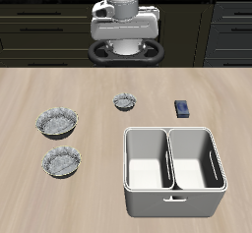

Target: Stack the smallest bowl on the middle-sized bowl

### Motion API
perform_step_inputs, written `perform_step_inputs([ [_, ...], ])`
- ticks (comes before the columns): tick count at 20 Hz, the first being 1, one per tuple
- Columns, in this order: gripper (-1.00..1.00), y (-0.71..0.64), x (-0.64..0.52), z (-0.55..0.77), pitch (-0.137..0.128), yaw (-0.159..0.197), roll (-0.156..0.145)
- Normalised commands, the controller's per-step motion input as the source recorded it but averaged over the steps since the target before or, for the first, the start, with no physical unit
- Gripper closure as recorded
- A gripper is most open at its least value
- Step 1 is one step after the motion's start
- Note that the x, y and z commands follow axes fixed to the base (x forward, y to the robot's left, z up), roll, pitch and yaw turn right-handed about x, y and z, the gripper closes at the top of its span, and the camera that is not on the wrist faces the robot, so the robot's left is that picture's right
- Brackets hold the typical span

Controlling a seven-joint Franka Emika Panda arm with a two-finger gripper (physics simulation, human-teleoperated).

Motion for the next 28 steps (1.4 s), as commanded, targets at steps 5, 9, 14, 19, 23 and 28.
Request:
perform_step_inputs([
  [5, -1.00, 0.00, -0.02, -0.34, 0.005, 0.024, -0.013],
  [9, -1.00, -0.01, -0.07, -0.43, 0.026, 0.022, -0.013],
  [14, -1.00, -0.04, -0.01, -0.37, 0.001, 0.018, -0.030],
  [19, -1.00, -0.01, 0.00, -0.33, 0.037, -0.005, -0.020],
  [23, -1.00, 0.06, -0.03, -0.16, -0.010, 0.008, -0.007],
  [28, -1.00, 0.18, -0.09, -0.23, 0.031, 0.001, 0.025],
])
